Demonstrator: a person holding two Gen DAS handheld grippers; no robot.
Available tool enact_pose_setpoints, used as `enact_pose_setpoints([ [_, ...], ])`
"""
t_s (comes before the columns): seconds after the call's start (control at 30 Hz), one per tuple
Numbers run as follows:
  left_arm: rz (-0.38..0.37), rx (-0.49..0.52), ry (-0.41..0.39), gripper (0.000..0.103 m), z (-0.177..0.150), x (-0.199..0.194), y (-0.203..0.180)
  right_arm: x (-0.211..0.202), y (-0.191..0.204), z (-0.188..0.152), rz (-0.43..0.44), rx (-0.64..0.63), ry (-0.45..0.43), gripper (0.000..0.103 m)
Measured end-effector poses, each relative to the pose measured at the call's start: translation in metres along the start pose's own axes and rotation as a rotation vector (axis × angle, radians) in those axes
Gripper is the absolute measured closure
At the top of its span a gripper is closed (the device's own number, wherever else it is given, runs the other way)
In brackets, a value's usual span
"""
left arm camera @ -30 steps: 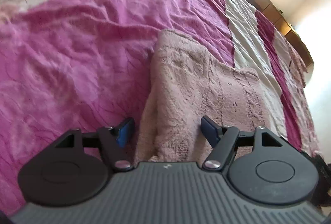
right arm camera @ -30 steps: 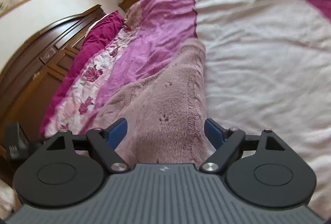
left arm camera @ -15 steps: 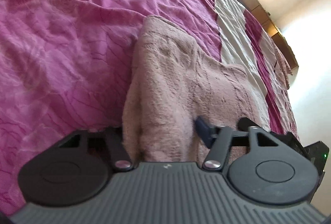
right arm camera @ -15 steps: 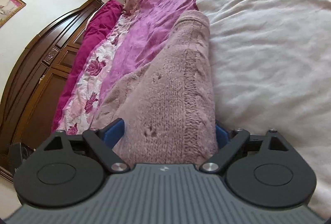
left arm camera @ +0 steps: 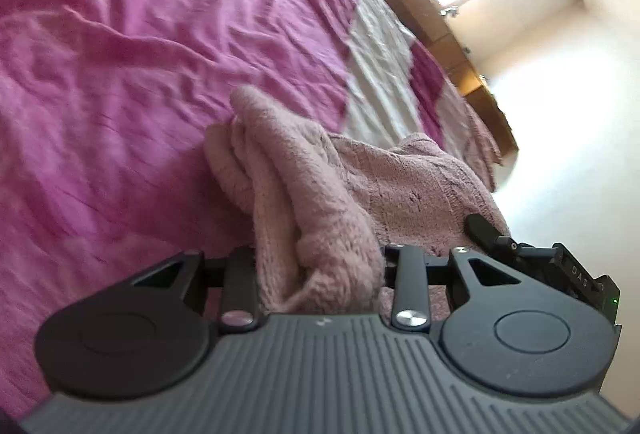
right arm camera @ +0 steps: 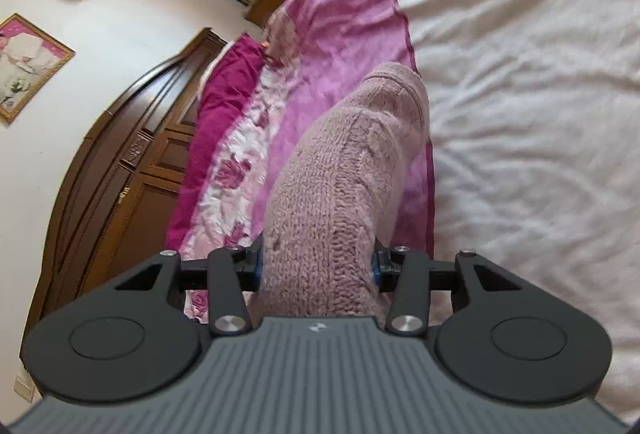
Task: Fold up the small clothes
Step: 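Grasp the cardigan edge with both tools and fold it over once more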
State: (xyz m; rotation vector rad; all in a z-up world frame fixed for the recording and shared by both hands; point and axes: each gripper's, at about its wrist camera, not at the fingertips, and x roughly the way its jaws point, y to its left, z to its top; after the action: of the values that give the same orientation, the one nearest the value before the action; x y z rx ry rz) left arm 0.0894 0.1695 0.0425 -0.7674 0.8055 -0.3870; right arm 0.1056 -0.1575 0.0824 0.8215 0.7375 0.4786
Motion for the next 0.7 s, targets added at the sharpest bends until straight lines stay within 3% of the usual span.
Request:
enact_pose_setpoints([
  [0.17,-0.03,0.08,0.037,0.067,-0.026,0.014,-0.033,-0.058,-0.012,-0.001,-0.027,-0.042,-0.063,0.054],
  [0.33,0.0,0.166,0.12,0.067,-0.062,0.04,-0.05,-0.097,-0.058,-0.02,-0.102,0.008,-0.083,0.054],
  [0.53,0.11,0.27,0.145,0.061,-0.085,0.056,-0.057,-0.099,-0.117,-0.045,-0.166,0.1,-0.055,0.052],
  [0.7,0.143,0.253,0.15,0.054,-0.086,0.053,-0.055,-0.098,-0.132,-0.05,-0.159,0.113,-0.063,0.047],
])
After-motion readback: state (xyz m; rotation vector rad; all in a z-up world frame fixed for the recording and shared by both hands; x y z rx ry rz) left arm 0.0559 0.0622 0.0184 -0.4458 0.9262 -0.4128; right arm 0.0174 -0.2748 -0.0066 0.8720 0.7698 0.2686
